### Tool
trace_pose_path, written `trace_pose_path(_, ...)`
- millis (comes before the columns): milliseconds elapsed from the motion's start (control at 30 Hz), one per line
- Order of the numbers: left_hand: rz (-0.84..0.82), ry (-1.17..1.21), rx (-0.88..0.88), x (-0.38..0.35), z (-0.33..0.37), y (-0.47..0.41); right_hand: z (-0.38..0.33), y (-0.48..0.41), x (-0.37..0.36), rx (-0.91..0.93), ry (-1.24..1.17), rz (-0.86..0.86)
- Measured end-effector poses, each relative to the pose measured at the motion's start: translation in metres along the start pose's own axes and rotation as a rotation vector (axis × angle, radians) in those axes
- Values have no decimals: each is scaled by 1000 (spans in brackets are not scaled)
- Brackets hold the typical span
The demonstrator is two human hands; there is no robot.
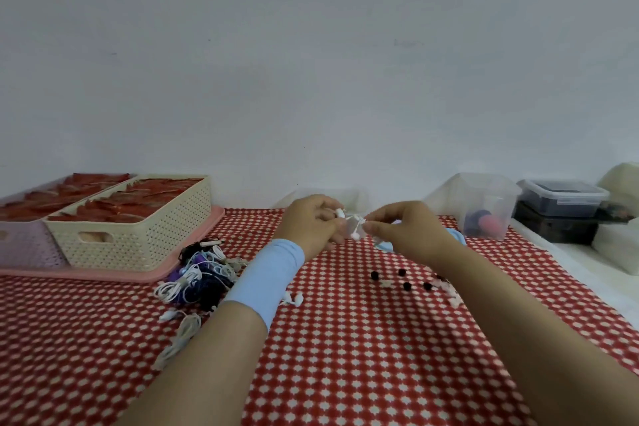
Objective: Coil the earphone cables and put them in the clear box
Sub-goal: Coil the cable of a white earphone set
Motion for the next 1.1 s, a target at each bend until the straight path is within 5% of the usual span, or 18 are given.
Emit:
trace_pose_path(133,124,-285,-72,12,7,-44,-13,-46,-6,75,301,43)
trace_pose_path(367,42,-633,-37,19,-18,-97,-8,-106,-39,185,710,8)
trace_pose_path(600,-31,-696,-77,31,-44,-112,7,-131,-66,119,671,-123)
trace_pose_path(933,-28,-643,-130,57,-31,-77,-26,-110,-65,269,461,-20)
trace_pose_path(1100,-219,-829,-39,79,-22,-40,-55,-67,-88,329,482,-358)
Point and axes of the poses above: each hand's wrist, its own y-axis away from the middle knuckle, its own x-axis out of the back of the hand, z = x × y, the point moved 1 cm from there along -y, towards the middle knuckle, and after that the axes turned 3 degrees about z, right-handed, at the moved point
